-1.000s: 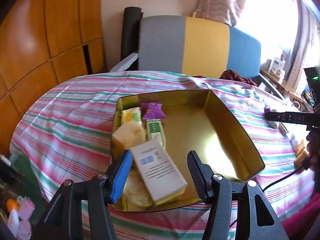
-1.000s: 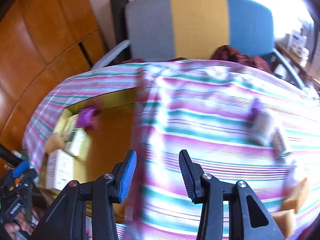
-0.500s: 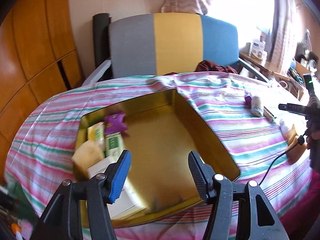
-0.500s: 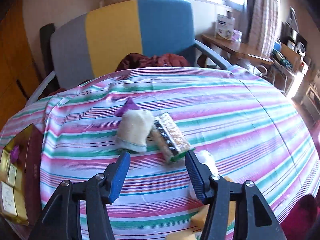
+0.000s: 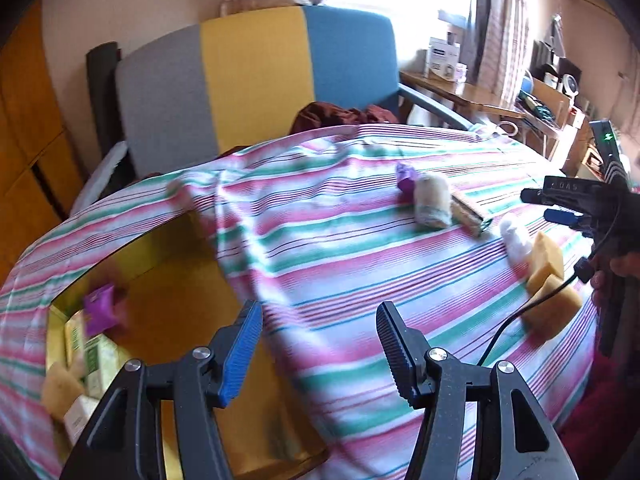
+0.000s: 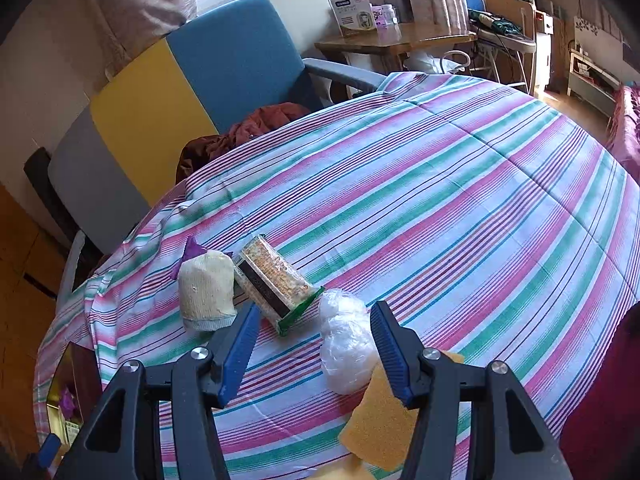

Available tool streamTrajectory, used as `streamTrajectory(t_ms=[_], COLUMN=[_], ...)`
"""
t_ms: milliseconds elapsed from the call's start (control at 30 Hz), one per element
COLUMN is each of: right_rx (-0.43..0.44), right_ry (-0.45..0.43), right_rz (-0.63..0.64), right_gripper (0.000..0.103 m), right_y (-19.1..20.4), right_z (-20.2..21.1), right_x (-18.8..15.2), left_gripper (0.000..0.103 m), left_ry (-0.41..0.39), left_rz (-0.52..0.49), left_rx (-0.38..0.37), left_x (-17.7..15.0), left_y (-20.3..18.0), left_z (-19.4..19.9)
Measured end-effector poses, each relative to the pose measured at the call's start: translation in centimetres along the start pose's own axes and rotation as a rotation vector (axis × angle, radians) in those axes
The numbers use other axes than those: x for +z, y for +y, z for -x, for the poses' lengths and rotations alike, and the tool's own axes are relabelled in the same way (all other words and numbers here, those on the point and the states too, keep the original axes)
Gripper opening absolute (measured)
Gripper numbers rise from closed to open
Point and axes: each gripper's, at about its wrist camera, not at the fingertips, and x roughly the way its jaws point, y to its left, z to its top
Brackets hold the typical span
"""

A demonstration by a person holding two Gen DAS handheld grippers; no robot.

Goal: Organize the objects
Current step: 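Move both tools back toward the remaining items on the cloth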

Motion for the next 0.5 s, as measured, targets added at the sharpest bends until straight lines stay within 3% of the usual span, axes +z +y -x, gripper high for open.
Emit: streamTrajectory(t_ms=[500], right_rx=[0.065], right_ry=[0.03], right_rz=[-0.061], right_gripper=[0.058], right_y=[-0.8], right_z=[-0.3], right_x=[0.1], left_gripper=[0.06], left_ry=[0.076], left_rz=[-0.088], left_rx=[-0.115], left_x=[7.1], left_y=[-8.3], left_z=[-10.4])
